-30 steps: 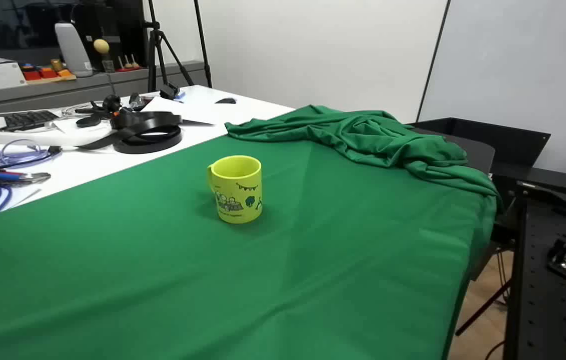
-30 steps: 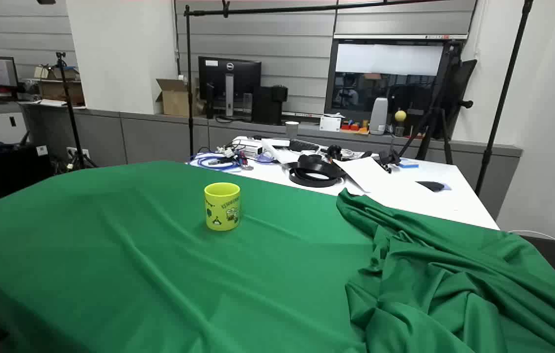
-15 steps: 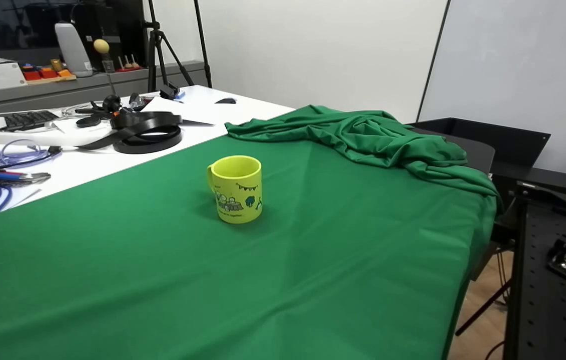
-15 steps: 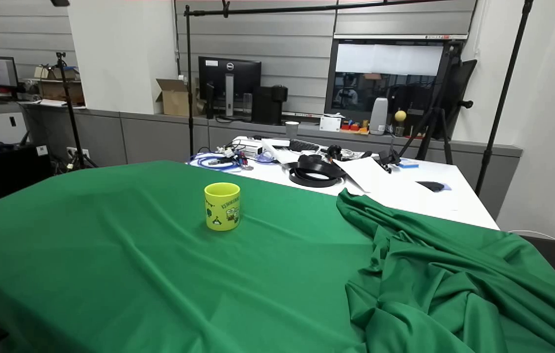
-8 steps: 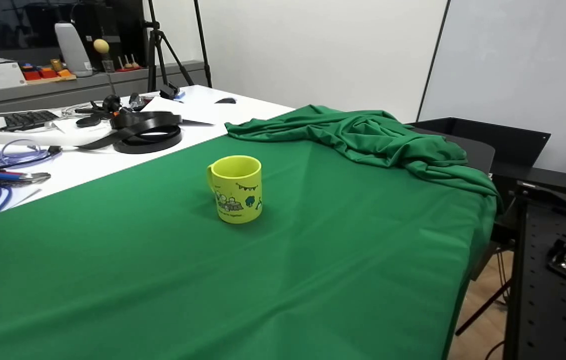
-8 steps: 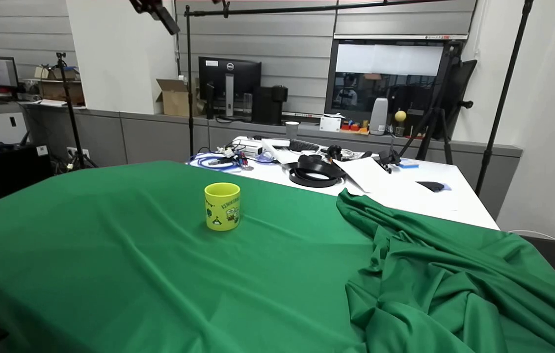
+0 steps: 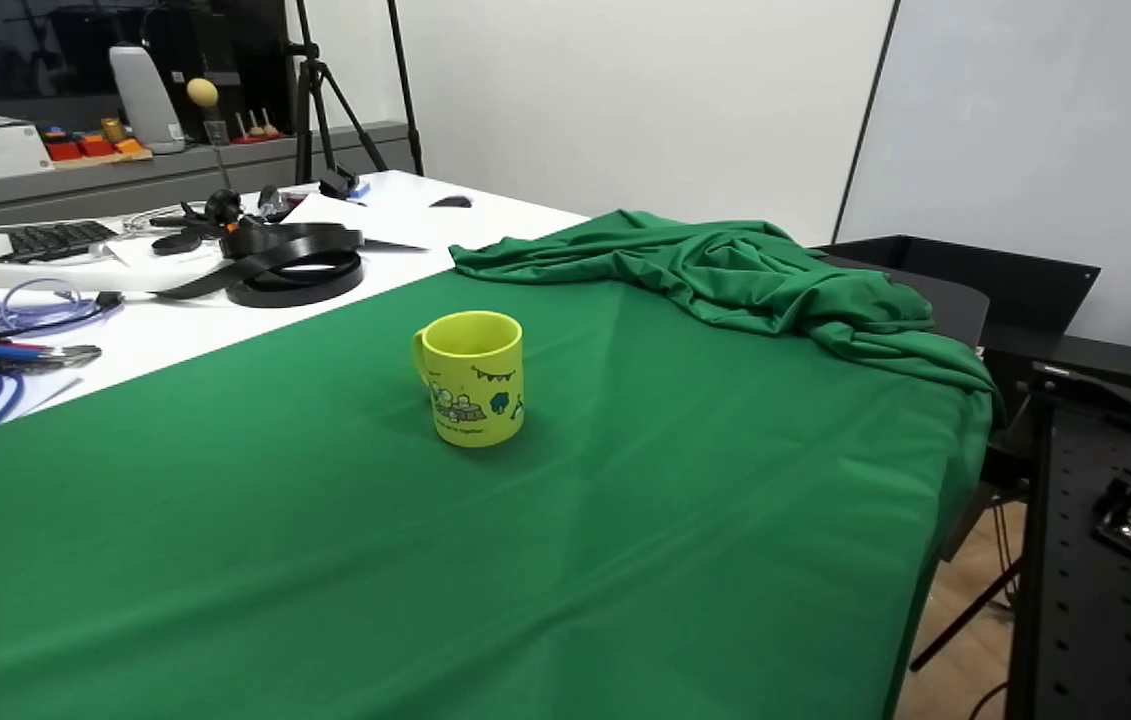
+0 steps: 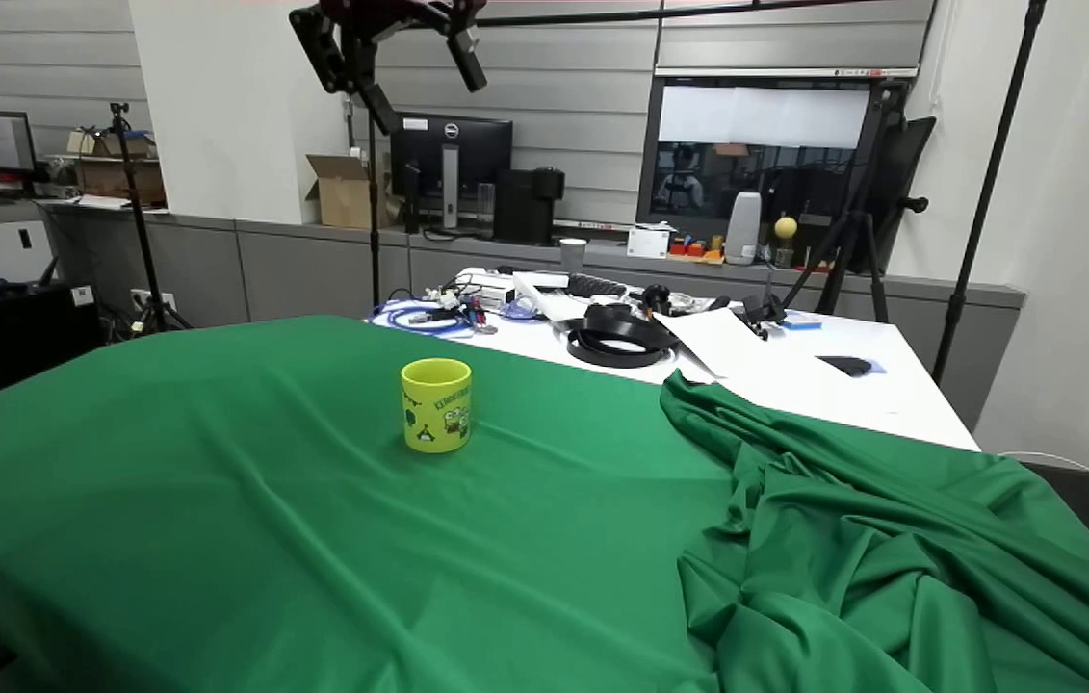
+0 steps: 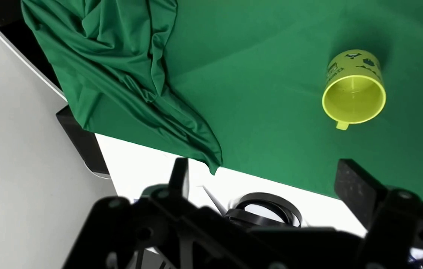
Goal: Move the yellow mug forward
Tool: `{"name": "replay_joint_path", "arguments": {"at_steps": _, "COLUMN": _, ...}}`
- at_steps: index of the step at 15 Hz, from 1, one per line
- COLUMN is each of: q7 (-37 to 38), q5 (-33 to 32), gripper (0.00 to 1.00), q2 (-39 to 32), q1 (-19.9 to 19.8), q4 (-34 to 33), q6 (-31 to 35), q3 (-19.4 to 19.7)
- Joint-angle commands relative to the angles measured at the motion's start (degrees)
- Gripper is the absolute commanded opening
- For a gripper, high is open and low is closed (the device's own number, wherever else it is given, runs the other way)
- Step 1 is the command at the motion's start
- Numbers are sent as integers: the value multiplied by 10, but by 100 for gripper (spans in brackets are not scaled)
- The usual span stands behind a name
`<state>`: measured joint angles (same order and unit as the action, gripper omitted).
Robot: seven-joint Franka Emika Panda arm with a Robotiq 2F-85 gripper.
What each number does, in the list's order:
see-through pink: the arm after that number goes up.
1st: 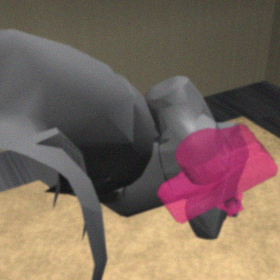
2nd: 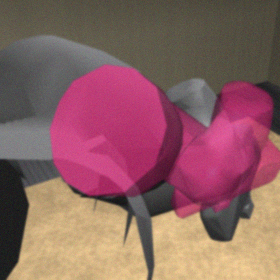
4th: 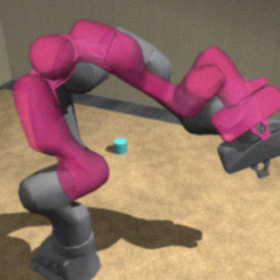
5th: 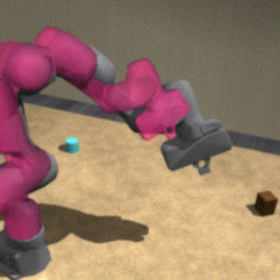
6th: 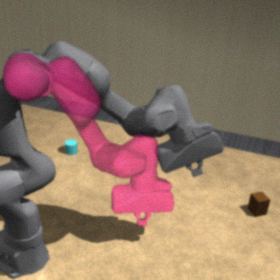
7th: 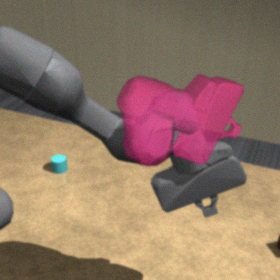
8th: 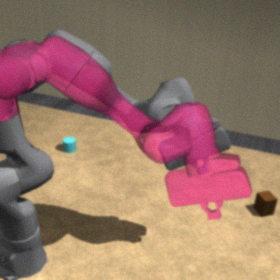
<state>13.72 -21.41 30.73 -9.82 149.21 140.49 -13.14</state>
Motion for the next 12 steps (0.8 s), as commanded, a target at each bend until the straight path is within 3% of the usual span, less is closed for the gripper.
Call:
{"name": "replay_joint_path", "arguments": {"at_steps": 1, "q7": -16, "q5": 20, "gripper": 100, "q2": -60, "q1": 22, "q4": -26, "q6": 4, "q3": 34}}
{"name": "replay_joint_path", "arguments": {"at_steps": 7, "q7": 16, "q5": 60, "gripper": 100, "q2": -229, "q1": 19, "q4": -110, "q6": -13, "q3": 61}}
{"name": "replay_joint_path", "arguments": {"at_steps": 10, "q7": 21, "q5": 72, "gripper": 100, "q2": -313, "q1": 40, "q4": -163, "q6": 7, "q3": 74}}
{"name": "replay_joint_path", "arguments": {"at_steps": 12, "q7": 4, "q5": 113, "gripper": 100, "q2": -366, "q1": 61, "q4": -201, "q6": 13, "q3": 78}}
